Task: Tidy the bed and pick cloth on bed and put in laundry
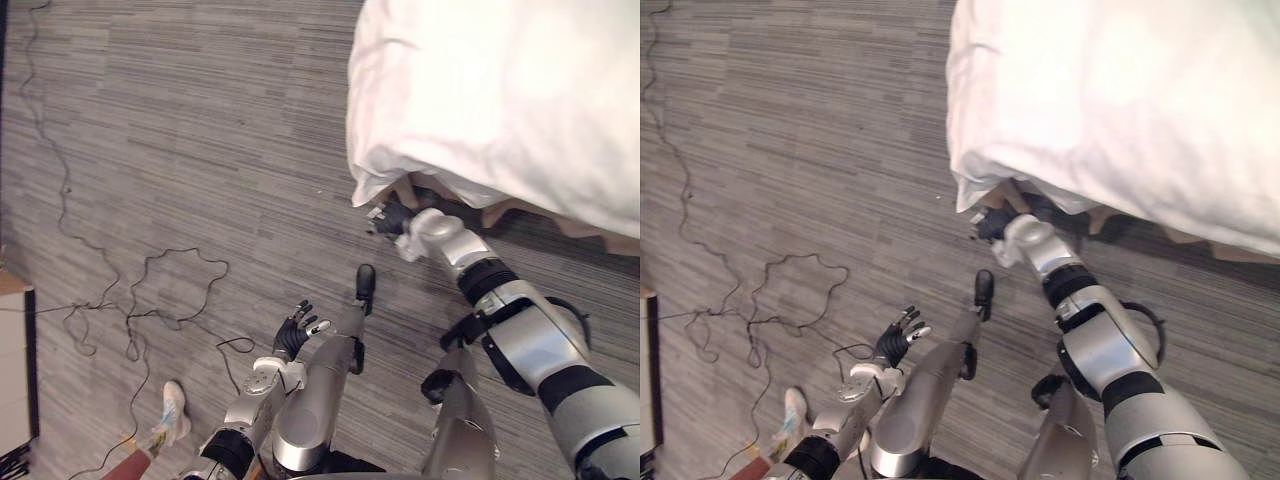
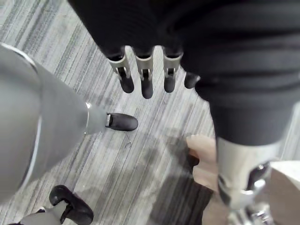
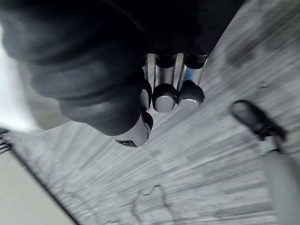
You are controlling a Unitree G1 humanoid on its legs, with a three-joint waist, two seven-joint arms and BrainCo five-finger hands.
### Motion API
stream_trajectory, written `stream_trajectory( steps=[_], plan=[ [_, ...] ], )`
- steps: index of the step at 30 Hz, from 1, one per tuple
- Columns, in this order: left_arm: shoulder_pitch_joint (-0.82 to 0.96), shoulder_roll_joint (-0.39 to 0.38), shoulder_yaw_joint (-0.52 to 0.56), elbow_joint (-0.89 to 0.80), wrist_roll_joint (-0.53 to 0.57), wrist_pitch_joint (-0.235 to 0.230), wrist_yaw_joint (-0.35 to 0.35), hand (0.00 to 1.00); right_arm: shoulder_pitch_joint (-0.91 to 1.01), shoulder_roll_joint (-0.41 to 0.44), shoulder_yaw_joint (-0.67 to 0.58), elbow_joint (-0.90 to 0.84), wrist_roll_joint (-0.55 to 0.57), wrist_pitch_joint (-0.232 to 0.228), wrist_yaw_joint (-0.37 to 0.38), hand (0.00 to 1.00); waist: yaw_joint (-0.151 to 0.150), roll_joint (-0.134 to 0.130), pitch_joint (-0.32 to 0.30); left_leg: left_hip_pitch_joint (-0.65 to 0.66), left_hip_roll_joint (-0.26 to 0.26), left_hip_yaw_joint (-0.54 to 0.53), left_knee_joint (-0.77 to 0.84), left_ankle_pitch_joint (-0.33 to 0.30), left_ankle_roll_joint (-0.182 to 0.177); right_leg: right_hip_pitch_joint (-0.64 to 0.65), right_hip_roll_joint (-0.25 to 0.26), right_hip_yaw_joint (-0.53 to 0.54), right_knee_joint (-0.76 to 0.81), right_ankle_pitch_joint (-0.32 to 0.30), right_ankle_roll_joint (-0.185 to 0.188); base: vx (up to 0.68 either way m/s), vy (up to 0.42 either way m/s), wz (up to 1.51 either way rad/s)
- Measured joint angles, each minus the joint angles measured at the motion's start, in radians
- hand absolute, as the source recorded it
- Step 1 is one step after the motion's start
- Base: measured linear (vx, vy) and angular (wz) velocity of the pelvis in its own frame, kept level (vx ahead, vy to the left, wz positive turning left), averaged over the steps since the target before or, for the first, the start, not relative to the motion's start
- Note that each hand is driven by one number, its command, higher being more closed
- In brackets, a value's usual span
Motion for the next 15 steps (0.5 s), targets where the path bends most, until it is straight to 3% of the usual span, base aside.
stream_trajectory(
  steps=[1, 3, 4, 5, 8, 10, 13, 15],
  plan=[
    [0.009, 0.004, 0.011, 0.000, 0.001, -0.002, -0.008, 0.00, 0.014, 0.002, 0.001, -0.017, -0.013, -0.022, 0.021, 1.00, -0.012, 0.000, 0.000, 0.019, -0.001, 0.001, 0.001, -0.004, 0.002, 0.019, -0.001, 0.001, 0.001, -0.003, 0.002, 0.01, 0.052, -0.09],
    [0.060, 0.029, 0.080, -0.012, 0.034, -0.009, -0.040, 0.00, 0.077, 0.019, 0.037, -0.215, -0.010, -0.102, 0.080, 1.00, -0.071, -0.017, 0.012, 0.100, 0.000, 0.008, 0.000, -0.039, -0.002, 0.095, 0.001, 0.009, -0.004, -0.012, 0.006, 0.02, 0.039, -0.16],
    [0.073, 0.037, 0.100, -0.015, 0.050, -0.010, -0.043, 0.00, 0.089, 0.025, 0.050, -0.284, 0.002, -0.113, 0.093, 1.00, -0.083, -0.026, 0.019, 0.118, 0.002, 0.019, 0.000, -0.045, -0.005, 0.108, 0.003, 0.017, -0.010, -0.012, 0.006, 0.06, 0.000, -0.60],
    [0.102, 0.056, 0.171, -0.015, 0.085, 0.000, -0.044, 0.00, 0.140, 0.066, 0.068, -0.534, 0.077, -0.132, 0.111, 1.00, -0.121, -0.059, 0.042, 0.173, 0.012, 0.054, 0.000, -0.058, -0.009, 0.148, 0.018, 0.054, -0.034, -0.004, 0.006, 0.06, -0.017, -0.62],
    [0.118, 0.079, 0.231, -0.007, 0.090, 0.028, -0.040, 0.00, 0.239, 0.149, 0.109, -0.805, 0.143, -0.131, 0.125, 1.00, -0.149, -0.108, 0.038, 0.228, 0.030, 0.090, 0.001, -0.073, -0.020, 0.188, 0.040, 0.086, -0.058, 0.003, 0.008, 0.10, -0.046, -0.58],
    [0.122, 0.096, 0.269, 0.021, 0.111, 0.051, -0.036, 0.00, 0.331, 0.256, 0.218, -0.960, 0.155, -0.125, 0.130, 1.00, -0.184, -0.182, -0.018, 0.269, 0.057, 0.121, 0.001, -0.092, -0.033, 0.213, 0.071, 0.118, -0.067, -0.008, 0.000, 0.20, -0.074, -0.45],
    [0.117, 0.092, 0.277, 0.051, 0.149, 0.055, -0.038, 0.00, 0.369, 0.313, 0.231, -1.016, 0.161, -0.119, 0.100, 1.00, -0.207, -0.246, -0.085, 0.315, 0.079, 0.126, 0.000, -0.101, -0.046, 0.255, 0.099, 0.124, -0.069, -0.022, -0.010, 0.16, -0.065, -0.14],
    [0.116, 0.079, 0.277, 0.068, 0.168, 0.055, -0.038, 0.00, 0.366, 0.329, 0.186, -1.016, 0.166, -0.114, 0.060, 1.00, -0.207, -0.265, -0.120, 0.334, 0.089, 0.126, 0.001, -0.106, -0.053, 0.278, 0.111, 0.128, -0.074, -0.028, -0.016, 0.07, -0.039, -0.02]
  ],
)
